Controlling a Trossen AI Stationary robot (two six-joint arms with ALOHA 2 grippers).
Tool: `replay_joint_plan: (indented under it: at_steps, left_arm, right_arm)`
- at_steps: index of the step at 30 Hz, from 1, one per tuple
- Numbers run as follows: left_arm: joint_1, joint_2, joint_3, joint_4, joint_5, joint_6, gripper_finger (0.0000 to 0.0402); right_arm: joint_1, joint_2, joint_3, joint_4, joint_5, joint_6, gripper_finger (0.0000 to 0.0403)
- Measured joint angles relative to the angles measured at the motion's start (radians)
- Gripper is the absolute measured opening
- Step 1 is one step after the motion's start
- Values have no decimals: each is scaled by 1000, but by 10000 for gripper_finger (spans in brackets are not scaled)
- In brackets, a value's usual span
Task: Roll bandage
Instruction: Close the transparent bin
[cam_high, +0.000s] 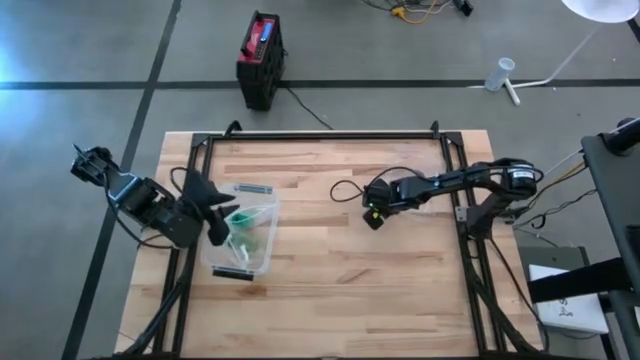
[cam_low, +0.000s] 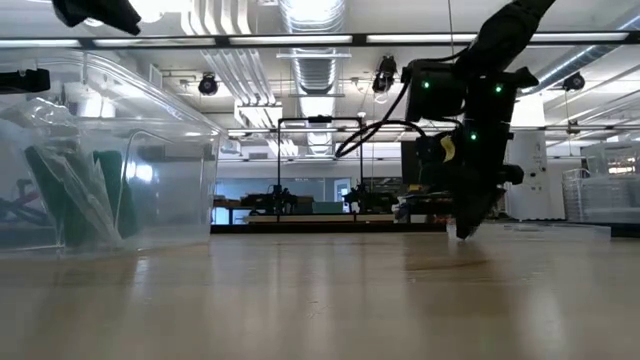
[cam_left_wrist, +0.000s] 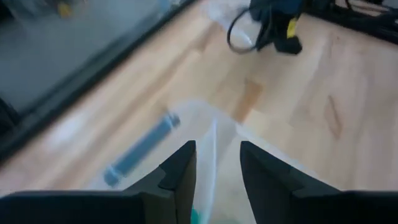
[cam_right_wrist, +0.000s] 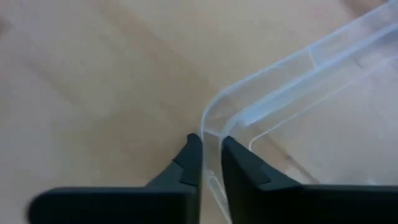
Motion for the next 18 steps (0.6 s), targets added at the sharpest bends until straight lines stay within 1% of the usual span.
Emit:
replay_joint_plan:
  at_steps: [2,6,8,13,14,16,18]
  left_arm:
    - [0,-14,-1,-16,51,-34,115]
    - [0,-19,-18,25,64,-23,116]
    - [0,-11,-37,89,46,44,114]
    - [0,40,-73,291,-20,247,121]
    - [2,55,-77,330,-29,279,124]
    - [5,86,-81,396,-30,321,130]
    - [6,119,-83,450,-30,335,137]
  right_arm:
    - [19,-23,2,-2,-14,-38,16]
    - [79,-91,34,-8,-33,-69,7]
    - [125,-142,71,-2,-25,-86,1]
    - [217,-255,151,-2,-10,-112,0]
    - [234,-276,158,-4,12,-116,0]
    - [265,-314,165,-36,97,-106,0]
    - [278,-341,156,-121,153,-45,0]
